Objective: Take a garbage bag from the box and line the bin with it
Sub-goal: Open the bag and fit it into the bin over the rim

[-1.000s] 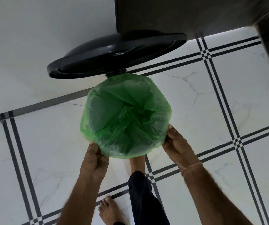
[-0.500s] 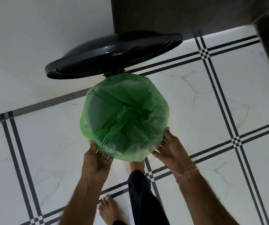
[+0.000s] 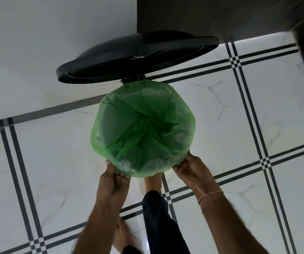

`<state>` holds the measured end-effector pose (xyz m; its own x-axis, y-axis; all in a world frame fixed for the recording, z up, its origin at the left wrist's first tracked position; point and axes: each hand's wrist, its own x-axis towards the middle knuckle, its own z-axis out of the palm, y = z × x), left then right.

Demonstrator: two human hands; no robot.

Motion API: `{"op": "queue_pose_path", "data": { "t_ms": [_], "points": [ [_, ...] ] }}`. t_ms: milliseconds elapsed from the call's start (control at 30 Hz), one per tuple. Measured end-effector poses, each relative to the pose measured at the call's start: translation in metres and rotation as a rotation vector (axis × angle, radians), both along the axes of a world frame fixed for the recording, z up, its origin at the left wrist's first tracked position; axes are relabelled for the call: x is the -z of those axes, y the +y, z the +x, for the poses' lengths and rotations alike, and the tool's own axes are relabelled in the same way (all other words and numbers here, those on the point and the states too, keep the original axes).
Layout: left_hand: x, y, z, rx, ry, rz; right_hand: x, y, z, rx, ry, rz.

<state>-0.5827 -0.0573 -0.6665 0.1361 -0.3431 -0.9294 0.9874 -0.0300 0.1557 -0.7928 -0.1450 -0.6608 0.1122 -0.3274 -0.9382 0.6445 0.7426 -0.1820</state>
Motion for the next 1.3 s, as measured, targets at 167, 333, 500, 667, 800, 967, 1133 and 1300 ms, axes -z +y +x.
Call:
{"op": "queue_pose_path", "data": {
  "t_ms": [167, 333, 500, 667, 800, 967, 1133, 1300],
  "points": [
    [0.014, -0.005, 0.000, -0.051, 0.017, -0.004, 0.013, 0.004, 0.002, 0.036, -0.021, -0.138],
    [0.009, -0.007, 0.000, 0.057, 0.010, 0.058, 0.011, 0.010, 0.003, 0.094, -0.017, -0.182],
    [0.003, -0.005, 0.005, 0.113, -0.017, 0.139, -0.004, 0.009, -0.005, -0.052, 0.013, -0.083],
    [-0.003, -0.008, 0.008, 0.142, -0.087, 0.092, -0.005, -0.002, -0.006, -0.075, 0.140, -0.061],
    [-0.005, -0.007, 0.009, 0.129, -0.087, 0.022, -0.021, -0.009, 0.007, -0.353, 0.939, -0.362],
    [-0.007, -0.010, 0.009, 0.132, -0.049, -0.004, -0.053, -0.052, 0.096, -1.118, 0.994, -1.201],
    [-0.006, -0.009, 0.010, 0.140, -0.029, -0.013, 0.040, -0.064, 0.128, -2.191, 0.857, -0.650],
    [-0.003, -0.008, 0.012, 0.128, -0.007, -0.012, 0.064, -0.047, 0.104, -2.468, 0.762, -0.678]
  ]
}}
